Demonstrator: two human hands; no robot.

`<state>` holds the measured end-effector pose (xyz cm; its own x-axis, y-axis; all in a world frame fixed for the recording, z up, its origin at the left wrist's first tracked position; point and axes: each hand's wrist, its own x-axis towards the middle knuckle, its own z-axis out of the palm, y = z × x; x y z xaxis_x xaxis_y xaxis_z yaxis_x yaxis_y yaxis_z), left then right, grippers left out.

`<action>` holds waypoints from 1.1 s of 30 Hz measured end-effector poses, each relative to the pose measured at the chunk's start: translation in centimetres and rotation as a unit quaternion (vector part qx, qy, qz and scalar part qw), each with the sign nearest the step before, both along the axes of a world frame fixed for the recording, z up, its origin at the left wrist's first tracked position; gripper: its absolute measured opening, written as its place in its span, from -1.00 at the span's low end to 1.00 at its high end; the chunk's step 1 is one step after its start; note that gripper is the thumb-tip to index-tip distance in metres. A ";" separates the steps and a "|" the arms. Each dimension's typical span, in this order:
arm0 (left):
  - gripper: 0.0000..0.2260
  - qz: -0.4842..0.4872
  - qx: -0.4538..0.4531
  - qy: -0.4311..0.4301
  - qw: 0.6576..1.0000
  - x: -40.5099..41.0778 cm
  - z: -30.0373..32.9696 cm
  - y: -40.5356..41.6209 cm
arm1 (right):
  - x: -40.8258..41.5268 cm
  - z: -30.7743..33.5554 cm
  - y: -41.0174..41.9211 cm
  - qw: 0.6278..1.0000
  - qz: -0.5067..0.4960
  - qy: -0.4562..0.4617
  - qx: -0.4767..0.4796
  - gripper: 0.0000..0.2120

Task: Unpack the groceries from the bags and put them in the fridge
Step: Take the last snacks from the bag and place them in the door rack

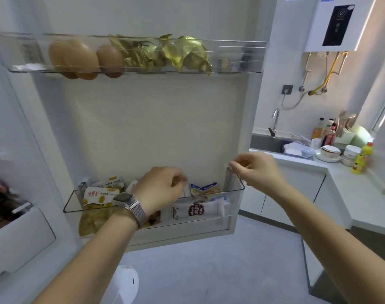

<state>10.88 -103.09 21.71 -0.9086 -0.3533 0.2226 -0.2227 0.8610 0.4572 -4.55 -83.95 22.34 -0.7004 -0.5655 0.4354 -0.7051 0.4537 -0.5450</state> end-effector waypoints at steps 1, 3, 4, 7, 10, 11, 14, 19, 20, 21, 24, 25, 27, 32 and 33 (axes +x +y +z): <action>-0.81 0.027 -0.005 0.038 0.999 0.2 0.2 0.7 | 0.1 -0.3 1.4 0.999 -0.035 -0.016 -0.019 -0.81; -0.81 0.024 0.006 0.097 0.995 0.5 0.7 3.0 | 0.7 -1.1 4.6 0.994 -0.094 -0.052 -0.010 -0.79; -0.83 -0.006 0.020 0.114 0.993 0.6 1.0 4.6 | 1.2 -1.7 6.4 0.991 -0.121 -0.062 0.011 -0.80; -0.83 -0.149 0.031 0.092 0.984 0.5 1.4 9.9 | 3.1 -3.8 12.1 0.972 -0.195 -0.078 0.105 -0.81; -0.69 -0.268 -0.003 0.004 0.963 -1.0 -0.2 14.7 | 5.2 -6.2 18.2 0.945 -0.264 -0.125 0.147 -0.75; -0.63 -0.293 -0.018 -0.033 0.955 -1.9 -1.2 16.2 | 6.0 -7.0 20.4 0.935 -0.289 -0.135 0.154 -0.72; -0.40 -0.346 -0.044 -0.122 0.929 -4.7 -4.7 20.6 | 8.1 -8.7 26.9 0.899 -0.355 -0.161 0.200 -0.61; -0.31 -0.394 -0.083 -0.158 0.901 -9.9 -9.1 27.8 | 10.1 -10.7 36.0 0.844 -0.443 -0.215 0.212 -0.62; -0.33 -0.401 -0.088 -0.158 0.898 -10.9 -9.8 29.2 | 10.2 -11.1 37.6 0.836 -0.458 -0.218 0.211 -0.60; -0.35 -0.405 -0.093 -0.161 0.895 -11.9 -10.4 30.6 | 10.2 -11.6 39.1 0.827 -0.472 -0.221 0.209 -0.58; -0.38 -0.423 -0.097 -0.167 0.885 -14.8 -12.1 35.3 | 10.0 -13.0 43.3 0.805 -0.511 -0.229 0.197 -0.56; -0.39 -0.432 -0.094 -0.167 0.881 -15.7 -12.5 36.9 | 9.9 -13.5 44.6 0.798 -0.521 -0.234 0.193 -0.57; -0.41 -0.457 -0.088 -0.166 0.869 -17.3 -13.2 40.2 | 9.5 -14.4 47.1 0.784 -0.537 -0.250 0.188 -0.56; -0.43 -0.520 -0.088 -0.171 0.832 -20.3 -14.9 47.4 | 9.1 -16.1 52.6 0.749 -0.580 -0.277 0.161 -0.50; -0.44 -0.532 -0.086 -0.178 0.824 -20.7 -15.2 48.7 | 9.2 -16.4 53.6 0.743 -0.587 -0.279 0.157 -0.50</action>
<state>-9.79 -54.42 6.50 -0.7025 0.6934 -0.1601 0.6057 0.7007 0.3769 4.61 -30.33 5.92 -0.8133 0.5664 -0.1330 0.5740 0.7441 -0.3417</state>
